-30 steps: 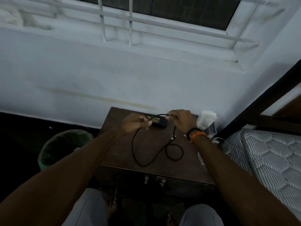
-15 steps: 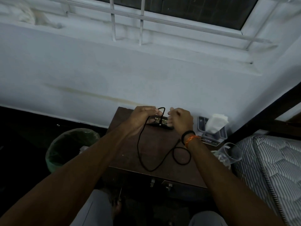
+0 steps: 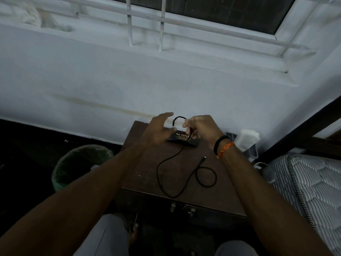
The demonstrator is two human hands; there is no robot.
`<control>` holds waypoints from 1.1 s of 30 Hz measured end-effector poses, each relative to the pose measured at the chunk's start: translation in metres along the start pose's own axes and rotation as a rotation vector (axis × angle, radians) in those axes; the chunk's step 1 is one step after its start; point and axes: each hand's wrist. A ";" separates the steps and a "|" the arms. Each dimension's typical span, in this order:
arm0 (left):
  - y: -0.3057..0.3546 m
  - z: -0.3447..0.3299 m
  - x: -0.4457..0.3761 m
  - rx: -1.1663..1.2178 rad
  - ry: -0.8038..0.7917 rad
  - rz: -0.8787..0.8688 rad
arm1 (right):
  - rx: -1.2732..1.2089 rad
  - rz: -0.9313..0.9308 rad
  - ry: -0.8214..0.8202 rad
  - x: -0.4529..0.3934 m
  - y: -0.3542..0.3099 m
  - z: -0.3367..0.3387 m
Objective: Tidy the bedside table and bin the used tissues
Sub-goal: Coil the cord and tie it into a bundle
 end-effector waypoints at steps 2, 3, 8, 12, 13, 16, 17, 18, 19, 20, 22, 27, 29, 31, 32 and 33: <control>0.004 0.004 -0.008 -0.151 -0.061 -0.062 | 0.092 0.099 -0.015 0.000 -0.006 0.001; 0.006 0.004 -0.011 -0.184 -0.067 -0.054 | 0.113 0.130 -0.024 0.001 -0.009 0.001; 0.011 0.010 -0.014 0.132 -0.113 0.174 | -0.003 0.185 -0.047 0.004 -0.015 0.000; 0.017 0.009 -0.011 0.355 -0.005 0.172 | -0.305 0.150 -0.320 0.010 -0.004 -0.009; 0.019 0.008 -0.011 0.415 0.002 0.166 | -0.322 0.146 -0.342 0.013 0.000 -0.013; 0.021 0.005 -0.010 0.527 -0.027 0.183 | -0.318 0.127 -0.323 0.016 0.007 -0.024; 0.020 0.005 -0.010 0.554 -0.035 0.195 | -0.312 0.120 -0.308 0.016 0.009 -0.027; 0.021 0.005 -0.010 0.574 -0.041 0.205 | -0.306 0.116 -0.299 0.016 0.011 -0.029; 0.021 0.005 -0.010 0.599 -0.040 0.216 | -0.304 0.115 -0.301 0.017 0.014 -0.031; 0.021 0.005 -0.010 0.638 -0.037 0.225 | -0.304 0.123 -0.321 0.017 0.019 -0.033; 0.021 0.006 -0.010 0.734 -0.037 0.260 | -0.286 0.148 -0.409 0.018 0.030 -0.037; 0.022 0.010 -0.009 0.749 -0.137 0.397 | -0.106 0.156 -0.428 0.018 0.061 -0.044; 0.023 0.011 -0.006 0.741 -0.179 0.443 | -0.042 0.173 -0.386 0.014 0.069 -0.043; 0.023 0.013 -0.003 0.761 -0.248 0.479 | 0.108 0.207 -0.375 0.009 0.071 -0.041; 0.023 0.014 -0.001 0.769 -0.284 0.492 | 0.185 0.230 -0.375 0.006 0.072 -0.040; 0.022 0.015 0.000 0.773 -0.322 0.502 | 0.249 0.250 -0.375 0.002 0.073 -0.040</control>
Point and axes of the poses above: each hand's wrist, its own x-axis away from the middle knuckle, its own z-axis out of the back of the hand, y = z × x, and after that the axes turned 15 degrees about x, right-handed
